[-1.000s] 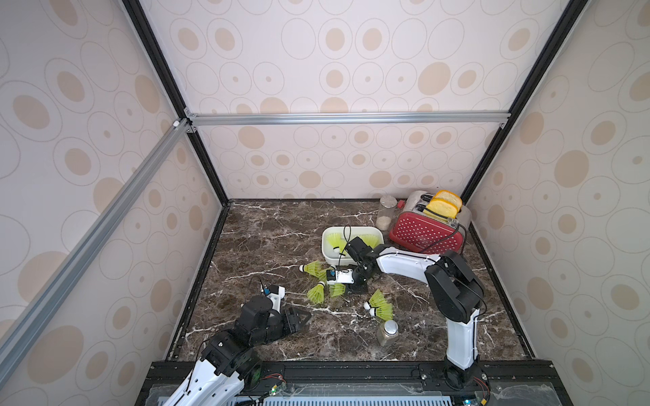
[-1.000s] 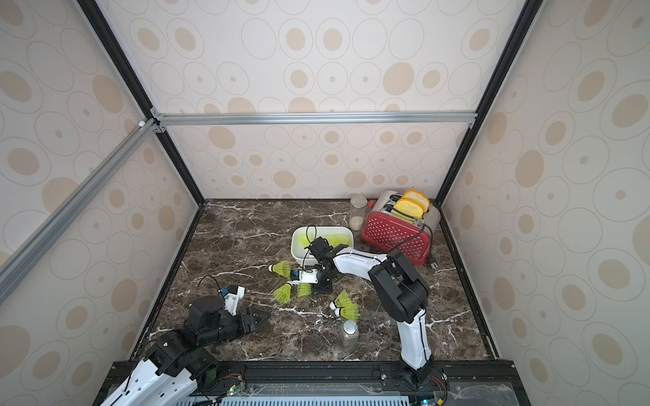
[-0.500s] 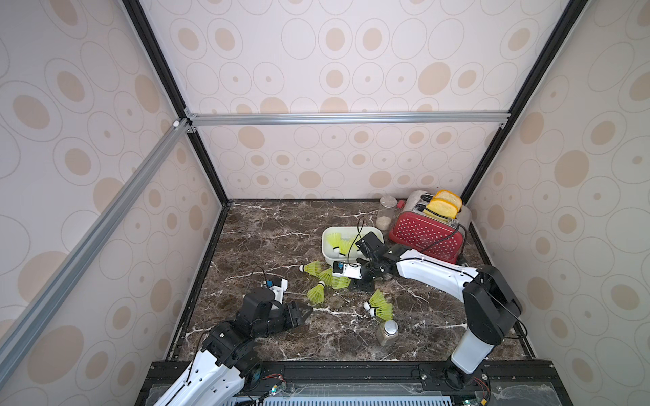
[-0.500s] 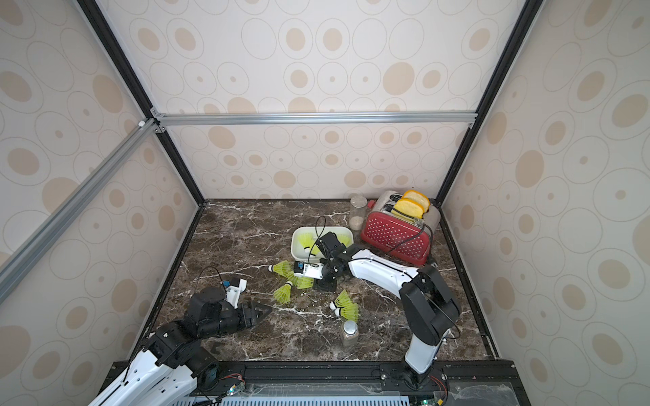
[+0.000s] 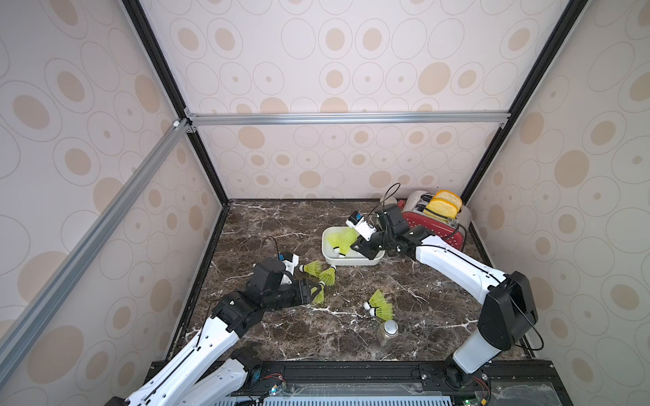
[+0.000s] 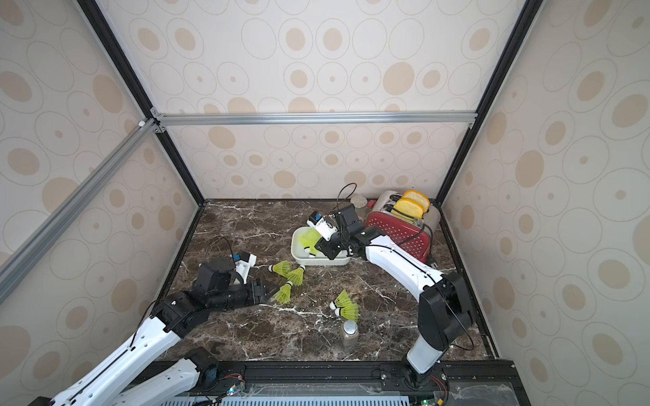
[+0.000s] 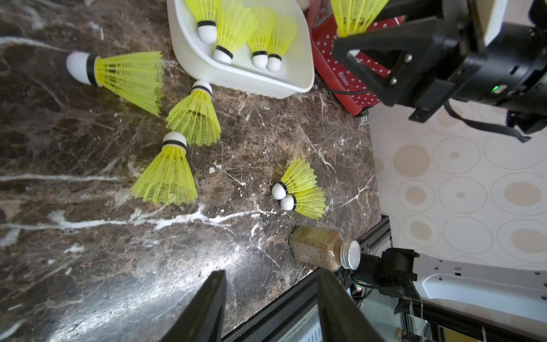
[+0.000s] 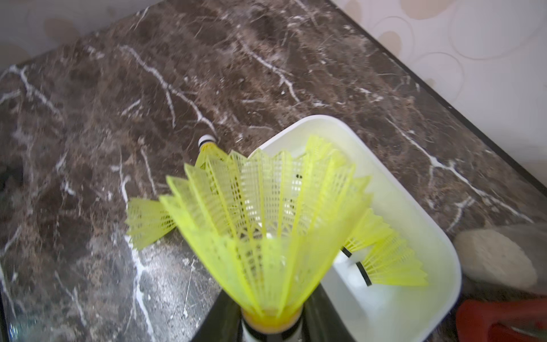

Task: Put the shuttlecocks into the storage box
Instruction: Place the shuttlecock in the storage box.

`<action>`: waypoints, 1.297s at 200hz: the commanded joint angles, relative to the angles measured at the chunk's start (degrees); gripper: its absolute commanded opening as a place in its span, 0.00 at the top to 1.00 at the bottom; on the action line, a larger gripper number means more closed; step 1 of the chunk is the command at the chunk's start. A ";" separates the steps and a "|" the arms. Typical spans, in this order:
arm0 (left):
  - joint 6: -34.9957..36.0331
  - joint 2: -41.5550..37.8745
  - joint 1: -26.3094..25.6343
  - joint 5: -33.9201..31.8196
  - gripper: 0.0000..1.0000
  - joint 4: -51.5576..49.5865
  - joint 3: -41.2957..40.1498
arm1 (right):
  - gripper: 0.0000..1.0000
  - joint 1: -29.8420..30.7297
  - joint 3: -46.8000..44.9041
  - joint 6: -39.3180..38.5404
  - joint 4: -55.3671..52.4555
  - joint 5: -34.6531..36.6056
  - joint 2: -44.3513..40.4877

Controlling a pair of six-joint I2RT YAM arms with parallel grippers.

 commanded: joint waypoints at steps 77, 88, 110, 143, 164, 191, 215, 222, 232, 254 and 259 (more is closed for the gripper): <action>7.01 6.39 -0.03 -3.08 0.48 -2.15 9.46 | 0.66 -0.58 4.78 26.22 -6.41 11.38 5.53; 7.27 6.51 -0.03 -3.21 0.48 -2.63 9.82 | 0.66 -0.66 5.68 26.87 -7.92 11.70 6.39; 7.52 7.26 -0.08 -3.27 0.48 -3.25 10.22 | 0.66 -1.00 6.61 27.49 -10.18 12.03 7.63; 7.06 9.15 -0.04 -3.01 0.48 -1.89 10.38 | 0.66 -1.95 6.66 28.89 -11.61 13.57 8.96; 6.54 11.54 -0.08 -3.02 0.48 -0.59 11.24 | 0.67 -2.23 6.94 29.72 -12.48 14.94 9.94; 5.65 14.85 -0.03 -2.48 0.48 2.47 12.26 | 0.67 -2.23 7.23 31.87 -13.86 18.01 11.35; 5.28 17.04 -0.17 -2.47 0.49 3.93 13.62 | 0.67 -2.27 7.17 32.82 -13.93 20.98 12.38; 5.21 17.48 -0.16 -2.47 0.49 4.23 13.91 | 0.67 -2.23 7.34 32.82 -13.89 21.42 12.80; 5.06 17.89 -0.16 -2.43 0.49 4.56 14.21 | 0.67 -2.23 7.78 33.11 -14.53 22.15 13.54; 4.69 18.52 -0.17 -2.38 0.49 5.19 14.25 | 0.67 -2.23 8.53 33.69 -15.09 23.01 14.71; 4.69 18.60 -0.17 -2.38 0.49 5.22 14.31 | 0.67 -2.21 8.74 33.93 -15.22 23.17 14.88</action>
